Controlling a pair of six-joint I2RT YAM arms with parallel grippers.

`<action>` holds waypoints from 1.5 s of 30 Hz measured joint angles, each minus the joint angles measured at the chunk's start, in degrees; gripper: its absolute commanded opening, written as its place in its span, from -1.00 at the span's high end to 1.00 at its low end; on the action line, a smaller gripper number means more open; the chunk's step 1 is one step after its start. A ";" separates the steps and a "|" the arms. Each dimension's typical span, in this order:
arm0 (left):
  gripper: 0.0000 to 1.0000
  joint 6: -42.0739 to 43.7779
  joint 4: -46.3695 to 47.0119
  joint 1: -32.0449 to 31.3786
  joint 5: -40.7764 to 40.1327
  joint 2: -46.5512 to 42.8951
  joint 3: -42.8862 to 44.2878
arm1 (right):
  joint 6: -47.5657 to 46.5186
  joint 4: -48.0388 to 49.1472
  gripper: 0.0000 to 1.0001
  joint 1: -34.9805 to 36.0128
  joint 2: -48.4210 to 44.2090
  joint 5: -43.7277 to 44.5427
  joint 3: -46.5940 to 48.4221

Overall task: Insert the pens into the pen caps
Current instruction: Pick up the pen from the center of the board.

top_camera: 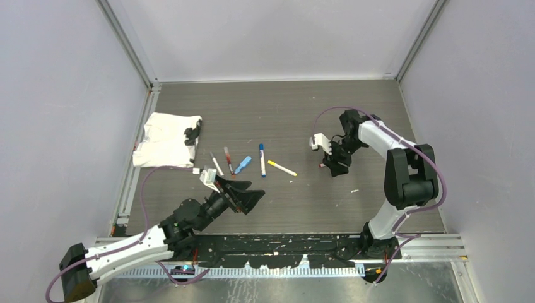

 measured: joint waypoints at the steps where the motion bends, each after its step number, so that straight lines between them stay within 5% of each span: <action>1: -0.99 -0.04 0.00 0.00 0.00 -0.28 -0.22 | -0.42 0.26 -0.18 -0.31 0.33 -0.02 0.13; 45: -0.99 -0.07 0.52 0.00 -0.59 3.78 -0.79 | -6.01 0.07 0.19 -2.27 10.67 1.22 8.17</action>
